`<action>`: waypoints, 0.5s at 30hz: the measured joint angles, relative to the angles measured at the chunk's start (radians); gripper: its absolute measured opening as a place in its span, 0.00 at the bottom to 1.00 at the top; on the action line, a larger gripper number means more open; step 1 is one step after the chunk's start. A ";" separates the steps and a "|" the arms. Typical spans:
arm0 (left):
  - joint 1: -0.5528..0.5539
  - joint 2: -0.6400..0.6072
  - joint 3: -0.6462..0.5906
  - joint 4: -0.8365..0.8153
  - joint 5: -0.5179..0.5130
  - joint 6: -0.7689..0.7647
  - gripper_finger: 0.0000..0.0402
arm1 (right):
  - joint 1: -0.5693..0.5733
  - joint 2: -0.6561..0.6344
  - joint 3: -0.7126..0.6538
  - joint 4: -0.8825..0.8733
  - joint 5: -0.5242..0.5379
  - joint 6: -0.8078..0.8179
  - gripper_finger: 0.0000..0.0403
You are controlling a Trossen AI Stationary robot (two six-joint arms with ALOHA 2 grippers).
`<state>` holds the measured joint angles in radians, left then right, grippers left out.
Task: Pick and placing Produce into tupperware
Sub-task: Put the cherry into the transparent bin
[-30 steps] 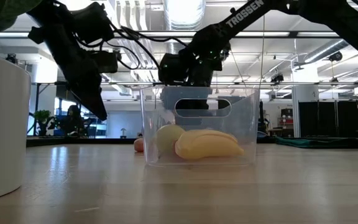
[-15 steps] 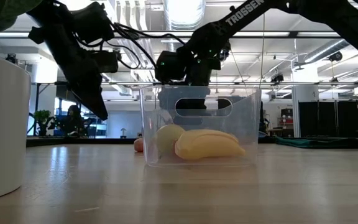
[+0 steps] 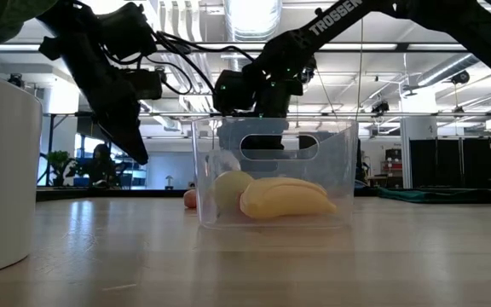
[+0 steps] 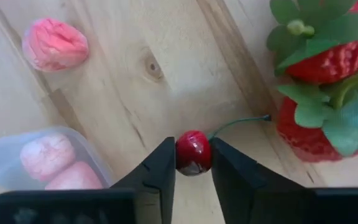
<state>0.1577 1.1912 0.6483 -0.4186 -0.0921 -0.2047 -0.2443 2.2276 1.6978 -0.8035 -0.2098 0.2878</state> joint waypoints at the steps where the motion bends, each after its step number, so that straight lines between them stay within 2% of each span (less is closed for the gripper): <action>1: 0.000 0.000 0.000 0.000 0.000 0.000 0.62 | 0.000 -0.001 0.001 -0.007 -0.006 0.000 0.21; 11: 0.000 -0.001 0.000 0.029 0.000 -0.001 0.62 | -0.005 -0.120 0.069 -0.015 -0.015 0.001 0.19; 15: 0.000 -0.001 0.000 0.046 0.000 -0.003 0.62 | 0.002 -0.217 0.093 -0.078 -0.091 -0.017 0.19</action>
<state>0.1577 1.1904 0.6487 -0.3723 -0.0919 -0.2073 -0.2427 2.0105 1.7909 -0.8811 -0.3012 0.2708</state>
